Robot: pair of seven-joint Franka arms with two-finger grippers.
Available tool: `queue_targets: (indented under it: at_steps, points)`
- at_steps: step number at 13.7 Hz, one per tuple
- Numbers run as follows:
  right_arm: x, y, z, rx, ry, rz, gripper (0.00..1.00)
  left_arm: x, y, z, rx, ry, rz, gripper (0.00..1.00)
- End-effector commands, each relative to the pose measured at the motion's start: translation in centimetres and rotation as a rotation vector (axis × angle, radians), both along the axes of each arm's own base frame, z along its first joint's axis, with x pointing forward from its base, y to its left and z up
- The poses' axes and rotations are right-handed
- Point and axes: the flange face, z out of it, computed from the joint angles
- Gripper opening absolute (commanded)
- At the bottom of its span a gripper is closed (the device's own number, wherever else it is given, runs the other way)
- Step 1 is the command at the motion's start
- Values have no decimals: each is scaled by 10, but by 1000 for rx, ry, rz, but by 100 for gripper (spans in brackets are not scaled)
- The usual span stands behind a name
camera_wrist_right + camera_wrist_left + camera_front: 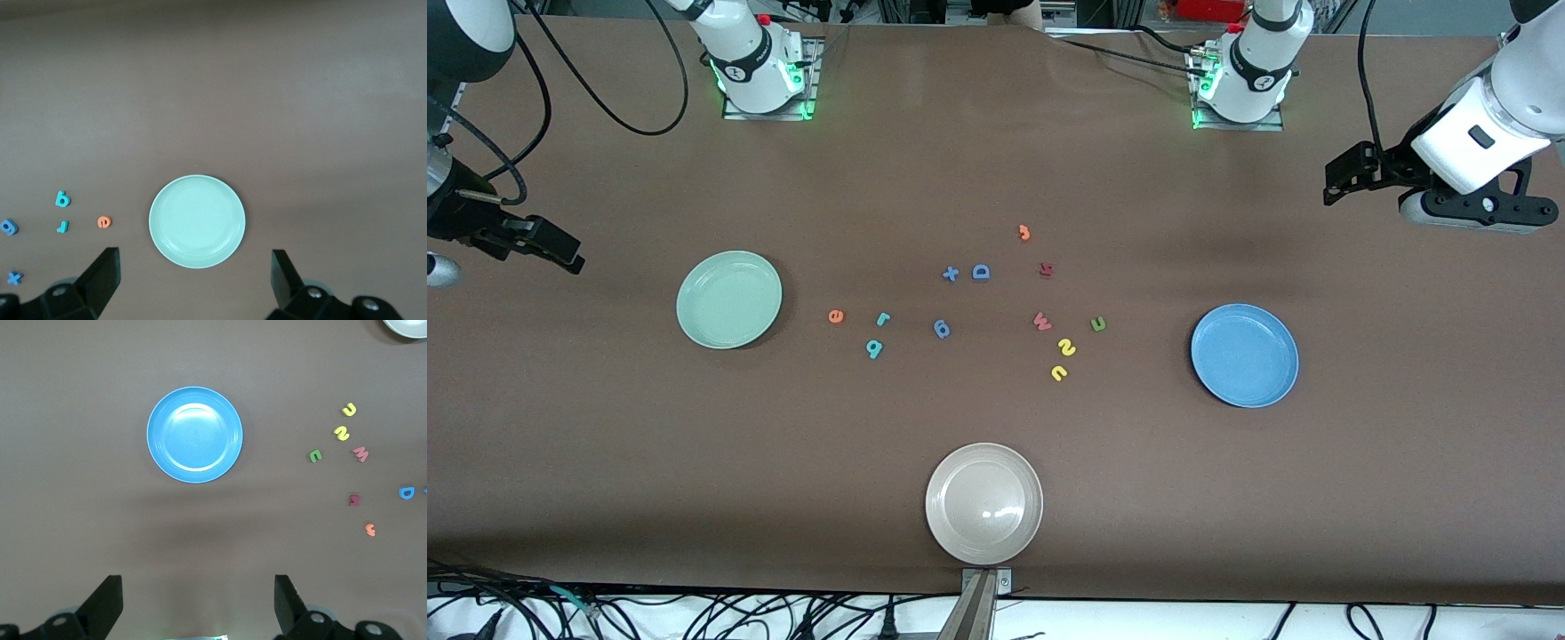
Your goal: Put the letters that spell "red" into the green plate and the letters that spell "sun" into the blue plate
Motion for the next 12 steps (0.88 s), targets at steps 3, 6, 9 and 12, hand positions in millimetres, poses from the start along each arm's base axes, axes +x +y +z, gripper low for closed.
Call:
queue_targets:
  at_steps: [3,6,9,12]
  points:
    - [-3,6,3,16,11,-8,100,6,1,4,17,-9,-21,100]
    - [-1,7,1,16,14,-7,100,5,0,5,15,-12,-21,100]
    - [0,7,1,18,14,-9,100,5,0,5,15,-11,-22,100]
    - [2,6,1,12,11,-2,100,5,0,4,15,-9,-22,100]
